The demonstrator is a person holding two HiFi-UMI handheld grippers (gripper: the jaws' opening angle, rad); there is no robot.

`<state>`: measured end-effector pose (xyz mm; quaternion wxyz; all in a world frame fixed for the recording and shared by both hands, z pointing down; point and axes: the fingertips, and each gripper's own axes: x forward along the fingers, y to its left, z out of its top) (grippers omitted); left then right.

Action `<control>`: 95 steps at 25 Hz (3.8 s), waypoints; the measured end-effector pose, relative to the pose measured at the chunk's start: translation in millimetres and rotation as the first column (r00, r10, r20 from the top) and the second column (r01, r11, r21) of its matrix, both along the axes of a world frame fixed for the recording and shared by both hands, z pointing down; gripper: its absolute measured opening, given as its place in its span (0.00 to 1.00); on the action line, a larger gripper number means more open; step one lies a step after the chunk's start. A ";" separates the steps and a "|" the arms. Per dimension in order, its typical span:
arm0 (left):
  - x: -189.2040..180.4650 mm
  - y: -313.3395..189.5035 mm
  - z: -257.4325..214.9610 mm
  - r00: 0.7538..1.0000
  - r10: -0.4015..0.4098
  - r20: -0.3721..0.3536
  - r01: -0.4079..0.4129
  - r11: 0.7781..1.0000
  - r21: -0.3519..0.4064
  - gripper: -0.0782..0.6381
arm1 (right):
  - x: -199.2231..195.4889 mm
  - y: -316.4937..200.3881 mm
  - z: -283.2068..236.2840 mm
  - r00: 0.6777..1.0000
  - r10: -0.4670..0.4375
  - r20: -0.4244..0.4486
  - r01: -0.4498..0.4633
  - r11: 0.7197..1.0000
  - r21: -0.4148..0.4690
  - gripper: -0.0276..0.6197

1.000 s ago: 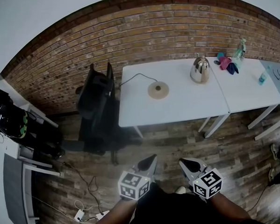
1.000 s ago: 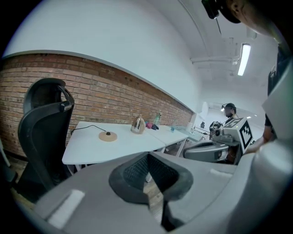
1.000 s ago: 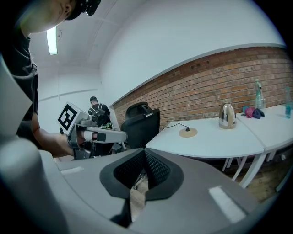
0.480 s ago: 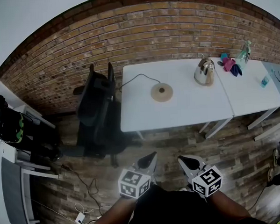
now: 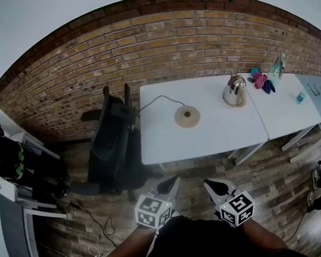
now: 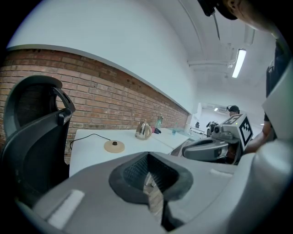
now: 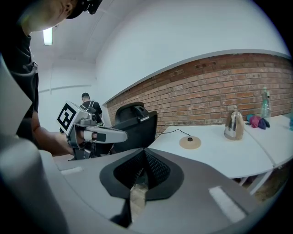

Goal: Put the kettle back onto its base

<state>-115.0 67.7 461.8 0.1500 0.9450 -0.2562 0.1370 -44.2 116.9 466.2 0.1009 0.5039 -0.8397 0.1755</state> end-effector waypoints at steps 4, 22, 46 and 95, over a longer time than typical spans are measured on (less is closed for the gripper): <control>-10.5 -18.7 -3.2 1.000 0.027 0.001 -0.027 1.000 0.009 0.11 | -11.4 -17.2 -2.4 1.000 0.022 -0.007 -0.022 1.000 0.003 0.09; -48.3 -61.7 3.1 0.997 0.074 -0.016 -0.074 0.997 0.000 0.11 | -38.2 -58.0 -0.1 0.991 0.134 -0.020 -0.134 0.991 -0.012 0.09; -17.8 -128.9 0.9 0.996 -0.085 0.018 0.084 0.996 0.021 0.11 | -4.8 -161.2 3.2 1.000 -0.030 0.009 0.029 0.999 0.023 0.09; 263.2 -257.6 53.2 0.966 0.167 0.199 -0.156 0.985 -0.073 0.11 | 415.0 -322.9 77.8 0.846 0.485 -0.221 -0.502 0.864 -0.024 0.32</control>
